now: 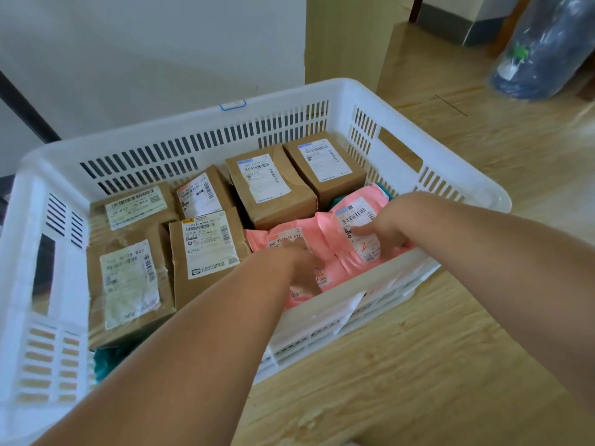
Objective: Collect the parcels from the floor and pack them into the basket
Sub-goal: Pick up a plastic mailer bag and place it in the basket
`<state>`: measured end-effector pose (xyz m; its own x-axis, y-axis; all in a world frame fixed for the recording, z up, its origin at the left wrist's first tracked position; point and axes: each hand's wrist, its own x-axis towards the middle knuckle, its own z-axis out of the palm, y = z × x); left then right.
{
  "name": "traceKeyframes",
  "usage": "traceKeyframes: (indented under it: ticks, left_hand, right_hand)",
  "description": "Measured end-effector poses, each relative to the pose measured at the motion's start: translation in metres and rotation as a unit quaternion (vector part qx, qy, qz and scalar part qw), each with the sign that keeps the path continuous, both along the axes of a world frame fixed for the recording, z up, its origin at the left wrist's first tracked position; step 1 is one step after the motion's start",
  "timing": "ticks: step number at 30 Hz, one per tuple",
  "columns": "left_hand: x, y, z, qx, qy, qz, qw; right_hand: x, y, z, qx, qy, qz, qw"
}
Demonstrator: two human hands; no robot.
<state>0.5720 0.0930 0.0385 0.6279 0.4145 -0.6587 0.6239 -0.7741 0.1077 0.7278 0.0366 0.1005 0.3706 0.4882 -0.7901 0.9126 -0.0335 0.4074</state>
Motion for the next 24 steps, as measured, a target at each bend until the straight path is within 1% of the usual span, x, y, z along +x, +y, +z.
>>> traceKeyframes:
  ticks: [1, 3, 5, 7, 8, 10, 12, 14, 16, 18, 20, 24]
  left_hand:
    - [0.0, 0.0, -0.001, 0.004, 0.001, -0.006, 1.0]
    - [0.0, 0.0, -0.001, 0.01, -0.003, -0.01, 1.0]
    - [-0.001, -0.001, -0.003, 0.007, -0.01, -0.007, 1.0]
    - [-0.004, -0.001, -0.005, -0.001, -0.028, 0.003, 1.0]
    - [-0.006, 0.0, -0.008, -0.011, -0.045, 0.017, 0.999]
    - [-0.014, 0.002, -0.01, -0.045, -0.097, 0.081, 0.991]
    - [-0.021, 0.003, -0.004, -0.052, -0.164, 0.147, 0.974]
    - [-0.028, 0.003, 0.007, 0.003, -0.212, 0.171, 0.962]
    - [-0.041, 0.006, 0.019, 0.08, -0.259, 0.2, 0.941]
    - [-0.056, 0.012, 0.028, 0.142, -0.303, 0.223, 0.915]
    - [-0.078, 0.02, 0.038, 0.2, -0.322, 0.225, 0.897]
    - [-0.133, 0.028, 0.07, 0.307, -0.328, 0.24, 0.861]
  right_hand:
    - [0.001, 0.002, -0.003, -0.011, -0.016, 0.022, 1.0]
    - [-0.001, 0.006, -0.007, -0.02, 0.001, 0.036, 0.999]
    - [-0.005, 0.007, -0.009, 0.005, 0.035, 0.042, 0.998]
    - [-0.005, 0.011, -0.008, 0.013, 0.036, 0.027, 0.999]
    - [-0.005, 0.014, -0.004, 0.016, 0.041, 0.018, 0.999]
    - [-0.011, 0.024, 0.006, 0.029, 0.06, 0.0, 0.998]
    - [-0.016, 0.037, 0.012, 0.072, 0.066, 0.006, 0.995]
    - [-0.024, 0.052, 0.011, 0.142, 0.065, 0.019, 0.988]
    - [-0.034, 0.071, 0.009, 0.227, 0.086, 0.025, 0.97]
    - [-0.043, 0.085, 0.009, 0.329, 0.126, -0.001, 0.936]
    - [-0.058, 0.096, 0.018, 0.408, 0.149, -0.005, 0.901]
    - [-0.106, 0.114, 0.037, 0.461, 0.175, 0.05, 0.869]
